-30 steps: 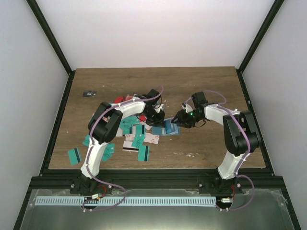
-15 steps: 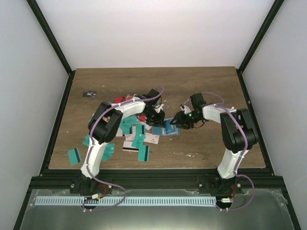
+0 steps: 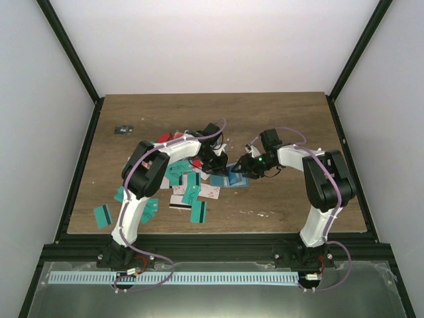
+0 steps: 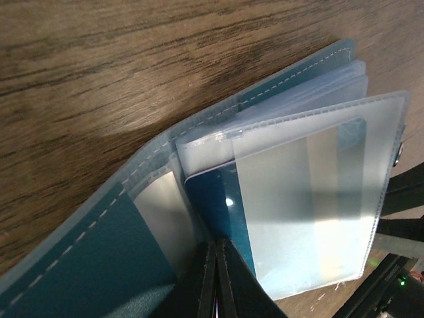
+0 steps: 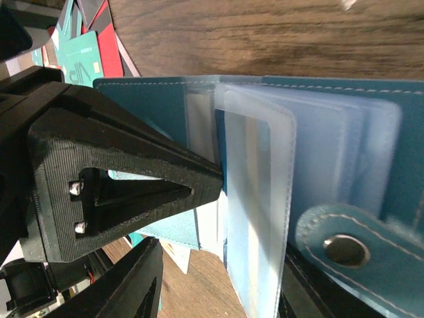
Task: Put the credit cards into the card holder
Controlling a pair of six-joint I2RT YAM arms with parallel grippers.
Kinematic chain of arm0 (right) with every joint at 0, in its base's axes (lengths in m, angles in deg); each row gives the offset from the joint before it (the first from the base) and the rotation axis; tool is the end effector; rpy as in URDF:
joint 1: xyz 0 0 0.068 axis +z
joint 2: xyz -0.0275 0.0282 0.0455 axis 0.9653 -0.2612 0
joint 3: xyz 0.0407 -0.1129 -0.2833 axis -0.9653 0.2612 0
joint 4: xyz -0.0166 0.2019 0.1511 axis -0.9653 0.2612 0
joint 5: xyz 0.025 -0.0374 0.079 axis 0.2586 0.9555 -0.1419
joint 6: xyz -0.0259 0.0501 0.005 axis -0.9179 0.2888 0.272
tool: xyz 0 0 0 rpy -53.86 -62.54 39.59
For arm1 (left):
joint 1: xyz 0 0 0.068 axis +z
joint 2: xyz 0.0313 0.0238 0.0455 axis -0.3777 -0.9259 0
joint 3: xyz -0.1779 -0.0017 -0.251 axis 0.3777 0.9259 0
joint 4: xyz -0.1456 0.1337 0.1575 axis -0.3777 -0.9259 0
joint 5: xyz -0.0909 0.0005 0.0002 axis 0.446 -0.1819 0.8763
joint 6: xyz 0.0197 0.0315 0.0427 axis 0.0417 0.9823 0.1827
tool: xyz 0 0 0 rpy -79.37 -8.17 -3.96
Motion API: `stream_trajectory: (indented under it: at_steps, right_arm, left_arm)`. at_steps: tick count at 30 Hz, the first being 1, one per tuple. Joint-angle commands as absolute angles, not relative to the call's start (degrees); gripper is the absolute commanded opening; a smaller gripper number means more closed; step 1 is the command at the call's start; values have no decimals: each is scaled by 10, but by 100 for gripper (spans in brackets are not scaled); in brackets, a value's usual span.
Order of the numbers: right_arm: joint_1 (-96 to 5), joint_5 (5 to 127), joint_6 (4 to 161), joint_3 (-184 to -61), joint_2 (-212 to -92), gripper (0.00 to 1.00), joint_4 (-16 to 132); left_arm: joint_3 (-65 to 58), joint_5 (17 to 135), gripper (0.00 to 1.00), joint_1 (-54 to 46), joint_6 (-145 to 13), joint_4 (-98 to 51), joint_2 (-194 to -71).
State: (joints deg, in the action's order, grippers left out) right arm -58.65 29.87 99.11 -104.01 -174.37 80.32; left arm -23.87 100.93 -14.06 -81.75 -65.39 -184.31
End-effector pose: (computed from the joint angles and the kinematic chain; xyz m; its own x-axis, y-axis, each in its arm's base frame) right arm 0.3125 0.1196 0.1809 -0.9973 0.0067 -0.0733 -0.0499 0.6709 0.7399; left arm 0.3567 -0.2884 0.1618 -0.9706 0.2405 0.0038 0.1919 0.7836 -0.5909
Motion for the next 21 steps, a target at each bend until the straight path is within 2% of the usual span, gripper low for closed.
stream_trajectory:
  at_steps: [1,5,13,21]
  right_arm:
    - [-572,285,990,-1058,-1744,46,799]
    - [-570,288,989,-1064,-1742,46,805]
    - [-569,283,988,-1066,-1745,46,807]
    - [-568,283,984,-1069,-1751,45,810]
  left_arm:
    - [-249,1007,4,-138,-824,-658,-1848]
    - [-251,1005,4,-138,-832,-660,-1829]
    - [-255,1008,19,-134,-854,-671,-1786]
    - [-250,1000,25,-132,-871,-682,-1743]
